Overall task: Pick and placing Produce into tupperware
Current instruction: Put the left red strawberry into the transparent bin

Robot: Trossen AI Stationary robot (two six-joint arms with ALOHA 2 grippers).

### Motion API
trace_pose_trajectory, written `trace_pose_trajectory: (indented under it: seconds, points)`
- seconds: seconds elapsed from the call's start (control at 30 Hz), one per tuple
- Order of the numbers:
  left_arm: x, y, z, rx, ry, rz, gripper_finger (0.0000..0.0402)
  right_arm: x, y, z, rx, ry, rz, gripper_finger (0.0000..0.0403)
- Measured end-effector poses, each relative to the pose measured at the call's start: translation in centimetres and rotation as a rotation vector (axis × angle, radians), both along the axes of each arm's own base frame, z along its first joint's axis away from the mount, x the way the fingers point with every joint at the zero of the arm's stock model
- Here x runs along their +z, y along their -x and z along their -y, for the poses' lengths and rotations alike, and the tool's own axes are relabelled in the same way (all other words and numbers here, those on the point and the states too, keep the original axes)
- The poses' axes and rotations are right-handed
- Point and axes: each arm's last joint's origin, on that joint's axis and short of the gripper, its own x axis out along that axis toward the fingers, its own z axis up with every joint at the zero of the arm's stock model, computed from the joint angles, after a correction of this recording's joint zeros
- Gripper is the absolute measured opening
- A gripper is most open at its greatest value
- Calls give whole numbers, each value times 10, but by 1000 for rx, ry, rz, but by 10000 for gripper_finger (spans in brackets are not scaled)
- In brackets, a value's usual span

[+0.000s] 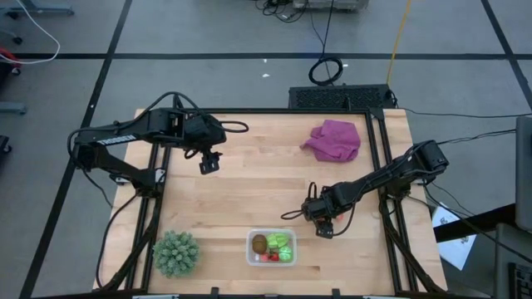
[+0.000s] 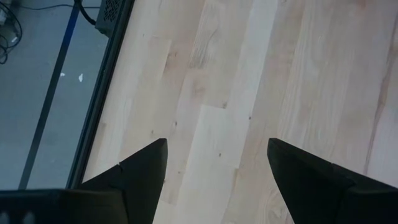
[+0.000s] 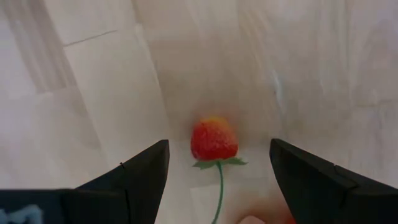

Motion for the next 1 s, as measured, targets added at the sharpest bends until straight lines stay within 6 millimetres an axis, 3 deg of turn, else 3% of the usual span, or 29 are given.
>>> trace_pose_trajectory:
  seconds: [0.5,1.0]
  points:
    - [0,0,0,14,7,5,280,-3,0,0,-31,-9,14,262]
    - [0,-1,3,4,9,7,280,-3,0,0,-61,-8,14,186]
